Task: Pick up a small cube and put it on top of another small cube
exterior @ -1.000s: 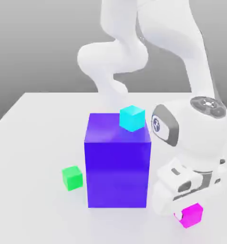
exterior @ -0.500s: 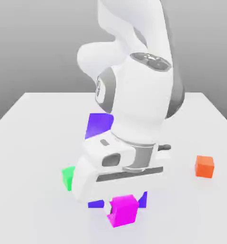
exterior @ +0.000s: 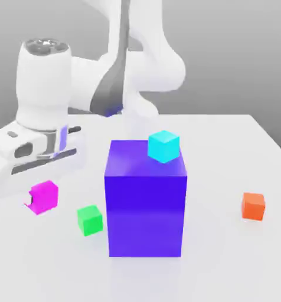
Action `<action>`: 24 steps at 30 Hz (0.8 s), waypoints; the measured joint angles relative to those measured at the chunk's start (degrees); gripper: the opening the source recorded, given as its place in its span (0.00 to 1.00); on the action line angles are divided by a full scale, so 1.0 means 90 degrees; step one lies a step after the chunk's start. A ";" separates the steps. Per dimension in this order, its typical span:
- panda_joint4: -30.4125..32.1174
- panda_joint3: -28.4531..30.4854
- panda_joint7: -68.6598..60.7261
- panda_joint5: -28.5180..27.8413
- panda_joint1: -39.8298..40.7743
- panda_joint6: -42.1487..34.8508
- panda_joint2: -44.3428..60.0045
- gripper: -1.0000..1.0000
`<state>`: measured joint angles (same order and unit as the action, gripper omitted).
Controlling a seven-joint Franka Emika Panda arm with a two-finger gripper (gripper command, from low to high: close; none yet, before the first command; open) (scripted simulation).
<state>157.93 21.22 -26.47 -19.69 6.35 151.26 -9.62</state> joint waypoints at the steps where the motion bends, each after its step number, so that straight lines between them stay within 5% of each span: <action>1: 0.0239 0.0096 -0.0397 0.0041 -0.0053 0.0037 -0.0150 0.00; 7: 0.1473 0.0592 -0.2105 0.0092 -0.0315 0.0138 -0.1071 0.00; 23: 0.1521 0.1440 -0.3570 0.2179 -0.1745 0.1948 0.0794 0.00; 24: 0.1529 0.1445 -0.3547 0.2146 -0.1724 0.2098 0.0921 1.00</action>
<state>171.70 34.23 -58.40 -0.37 -9.17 170.15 -1.33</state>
